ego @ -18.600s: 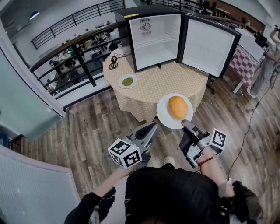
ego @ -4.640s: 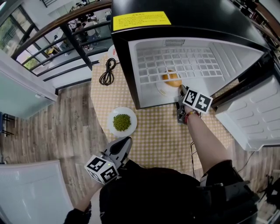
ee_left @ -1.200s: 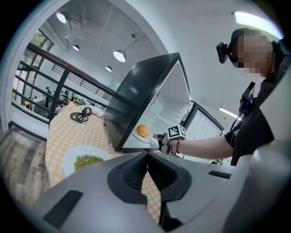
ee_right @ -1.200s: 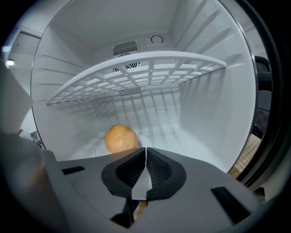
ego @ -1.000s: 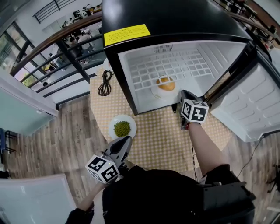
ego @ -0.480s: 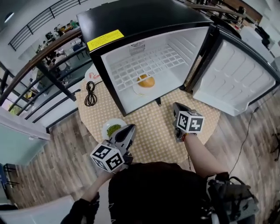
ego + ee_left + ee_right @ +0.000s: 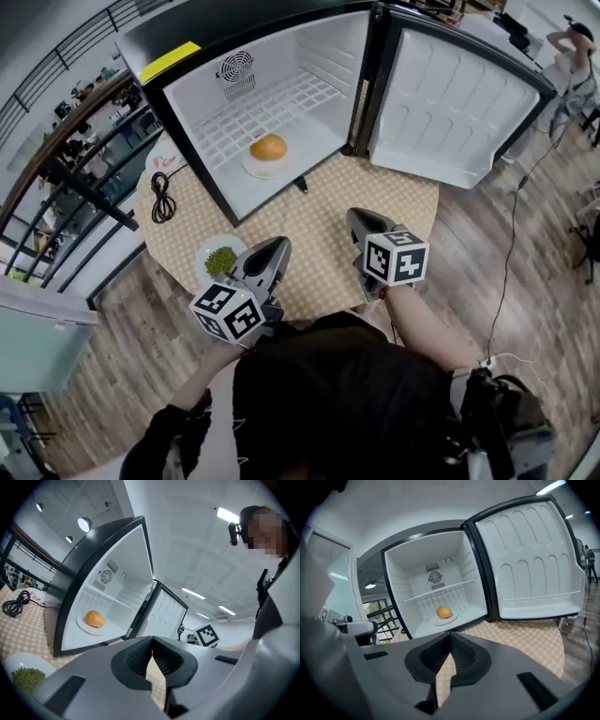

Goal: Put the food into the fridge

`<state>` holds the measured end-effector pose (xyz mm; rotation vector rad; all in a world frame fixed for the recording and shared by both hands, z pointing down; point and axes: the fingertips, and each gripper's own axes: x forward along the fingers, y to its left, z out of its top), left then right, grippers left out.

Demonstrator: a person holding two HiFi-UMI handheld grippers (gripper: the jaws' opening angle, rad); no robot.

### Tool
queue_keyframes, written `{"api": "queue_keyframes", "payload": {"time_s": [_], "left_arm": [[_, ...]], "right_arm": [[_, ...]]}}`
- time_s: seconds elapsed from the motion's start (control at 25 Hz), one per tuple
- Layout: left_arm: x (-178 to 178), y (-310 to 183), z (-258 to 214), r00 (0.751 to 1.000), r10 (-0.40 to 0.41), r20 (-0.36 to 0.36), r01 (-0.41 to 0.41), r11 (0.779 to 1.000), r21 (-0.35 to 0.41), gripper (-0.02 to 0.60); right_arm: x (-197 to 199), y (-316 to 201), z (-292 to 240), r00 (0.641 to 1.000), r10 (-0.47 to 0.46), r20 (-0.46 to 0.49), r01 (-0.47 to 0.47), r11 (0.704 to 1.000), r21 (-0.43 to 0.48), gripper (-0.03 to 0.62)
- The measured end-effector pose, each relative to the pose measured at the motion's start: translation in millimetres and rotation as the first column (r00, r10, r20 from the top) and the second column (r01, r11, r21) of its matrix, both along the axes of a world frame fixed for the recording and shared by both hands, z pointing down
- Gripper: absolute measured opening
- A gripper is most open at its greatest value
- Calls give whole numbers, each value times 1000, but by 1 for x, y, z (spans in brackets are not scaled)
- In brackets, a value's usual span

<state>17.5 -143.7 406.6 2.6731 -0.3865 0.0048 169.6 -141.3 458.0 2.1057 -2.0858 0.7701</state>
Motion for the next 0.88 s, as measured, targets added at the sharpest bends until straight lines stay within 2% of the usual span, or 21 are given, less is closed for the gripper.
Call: {"api": "queue_keyframes", "payload": {"time_s": [0.2, 0.52, 0.88], "left_arm": [[13, 29, -7, 1000, 1, 0, -1, 1000, 10, 11], [23, 95, -15, 992, -123, -23, 123, 992, -17, 11], [41, 147, -5, 973, -230, -10, 230, 973, -17, 11]], "right_arm": [[-6, 38, -5, 999, -35, 4, 34, 999, 19, 15], [3, 107, -12, 989, -147, 12, 148, 989, -1, 15], [28, 150, -8, 972, -235, -5, 235, 972, 22, 15]]}}
